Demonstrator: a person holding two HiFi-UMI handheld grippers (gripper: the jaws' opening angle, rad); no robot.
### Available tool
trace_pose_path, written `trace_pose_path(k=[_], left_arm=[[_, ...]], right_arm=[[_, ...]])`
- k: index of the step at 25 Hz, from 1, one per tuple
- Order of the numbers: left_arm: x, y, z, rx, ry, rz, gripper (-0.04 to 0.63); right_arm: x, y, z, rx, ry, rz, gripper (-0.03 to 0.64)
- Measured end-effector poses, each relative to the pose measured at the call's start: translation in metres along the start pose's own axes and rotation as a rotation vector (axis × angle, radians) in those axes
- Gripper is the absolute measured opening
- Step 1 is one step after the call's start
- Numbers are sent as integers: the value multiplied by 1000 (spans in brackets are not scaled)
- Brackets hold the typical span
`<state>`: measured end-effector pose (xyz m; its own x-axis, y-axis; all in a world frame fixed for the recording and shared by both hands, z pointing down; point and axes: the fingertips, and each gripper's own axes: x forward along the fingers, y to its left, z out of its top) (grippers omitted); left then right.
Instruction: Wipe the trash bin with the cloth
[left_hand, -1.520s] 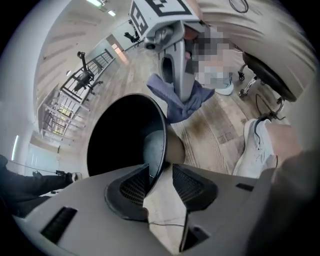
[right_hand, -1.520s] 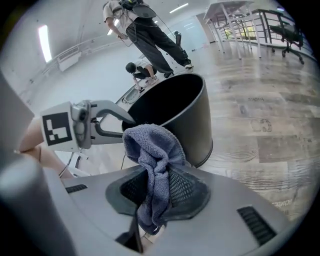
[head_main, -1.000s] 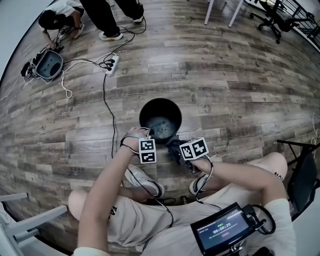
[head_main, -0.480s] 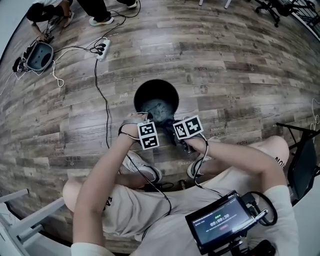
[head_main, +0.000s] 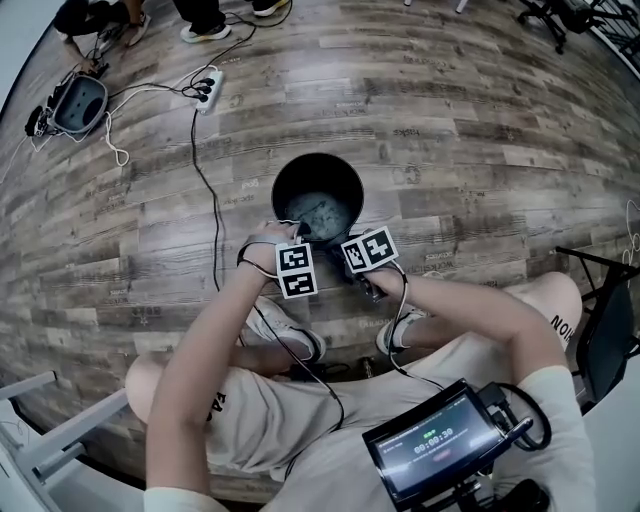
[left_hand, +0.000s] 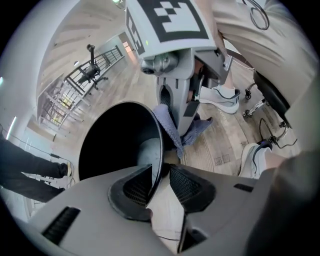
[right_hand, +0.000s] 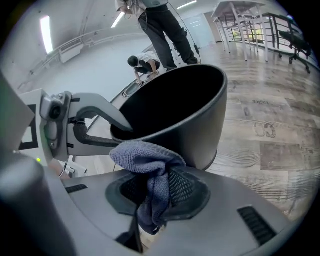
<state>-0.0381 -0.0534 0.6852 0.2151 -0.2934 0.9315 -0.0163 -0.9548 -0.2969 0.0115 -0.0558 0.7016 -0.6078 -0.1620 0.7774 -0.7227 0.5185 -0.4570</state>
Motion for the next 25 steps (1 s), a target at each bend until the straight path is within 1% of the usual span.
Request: trace_pose_path(k=[8,14,21,25], left_arm=[[1,0,-1,12,-12,8,123],[0,0,-1,11,-19,0,121],[2,1,0,17,-18,-9,118],[1,2,-1,17,-18,-4,118]], right_arm=[[50,-22,-26,33,30,-37,80],[79,-36,-41,34,47,-53,80],[111,-56,-59,73,19,-70,80],[125,-62,-66,50,28,-86,80]])
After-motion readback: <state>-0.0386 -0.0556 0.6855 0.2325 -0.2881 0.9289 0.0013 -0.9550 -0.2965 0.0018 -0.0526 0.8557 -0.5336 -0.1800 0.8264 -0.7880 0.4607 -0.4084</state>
